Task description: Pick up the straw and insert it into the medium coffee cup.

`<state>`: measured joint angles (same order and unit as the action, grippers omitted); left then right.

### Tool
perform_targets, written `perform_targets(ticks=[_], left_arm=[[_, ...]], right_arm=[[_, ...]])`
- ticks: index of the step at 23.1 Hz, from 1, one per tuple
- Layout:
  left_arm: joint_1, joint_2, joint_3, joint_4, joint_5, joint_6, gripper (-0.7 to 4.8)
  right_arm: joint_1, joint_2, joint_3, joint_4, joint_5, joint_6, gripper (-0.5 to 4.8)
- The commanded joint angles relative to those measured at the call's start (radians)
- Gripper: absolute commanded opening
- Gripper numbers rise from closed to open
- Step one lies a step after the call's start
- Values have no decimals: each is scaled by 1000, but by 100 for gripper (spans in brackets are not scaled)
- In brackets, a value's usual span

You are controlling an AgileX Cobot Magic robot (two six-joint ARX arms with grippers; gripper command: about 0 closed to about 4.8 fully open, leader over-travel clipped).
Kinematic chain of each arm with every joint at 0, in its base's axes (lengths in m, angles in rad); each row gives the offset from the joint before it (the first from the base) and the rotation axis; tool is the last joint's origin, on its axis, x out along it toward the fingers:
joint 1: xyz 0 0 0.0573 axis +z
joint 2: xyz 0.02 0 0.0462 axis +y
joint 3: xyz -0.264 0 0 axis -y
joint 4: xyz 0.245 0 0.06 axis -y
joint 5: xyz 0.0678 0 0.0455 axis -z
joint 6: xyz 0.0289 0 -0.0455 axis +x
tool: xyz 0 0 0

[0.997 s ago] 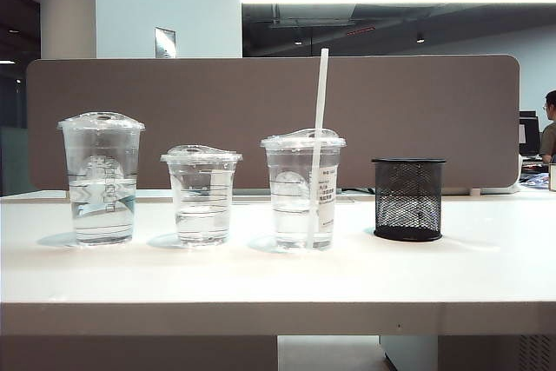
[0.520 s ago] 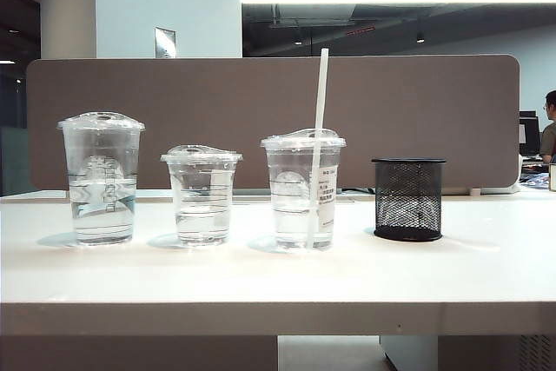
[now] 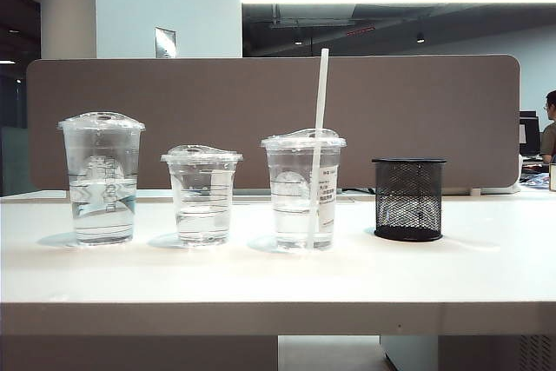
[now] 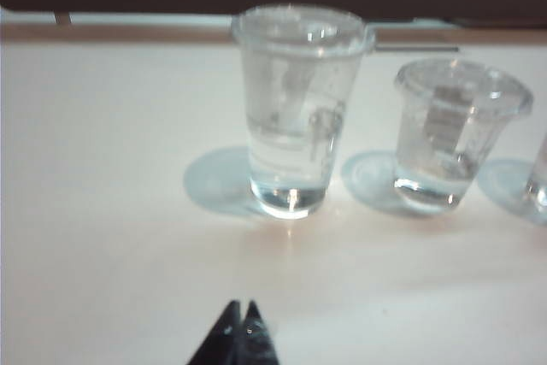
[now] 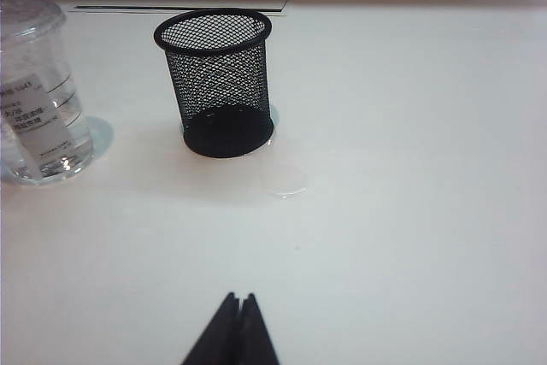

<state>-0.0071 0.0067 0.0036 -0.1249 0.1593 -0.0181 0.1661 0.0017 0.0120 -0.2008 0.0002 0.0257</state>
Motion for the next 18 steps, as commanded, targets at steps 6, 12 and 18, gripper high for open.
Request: perform_targets(ticks=[6, 12, 18], left_arm=[[65, 0, 5, -49, -43, -22, -5], [64, 0, 5, -49, -47, -21, -5], [63, 0, 5, -49, -47, -21, -5]], right_arm=[[0, -1, 2, 1, 5, -4, 0], [0, -1, 2, 1, 5, -4, 0], [0, -1, 2, 1, 5, -4, 0]])
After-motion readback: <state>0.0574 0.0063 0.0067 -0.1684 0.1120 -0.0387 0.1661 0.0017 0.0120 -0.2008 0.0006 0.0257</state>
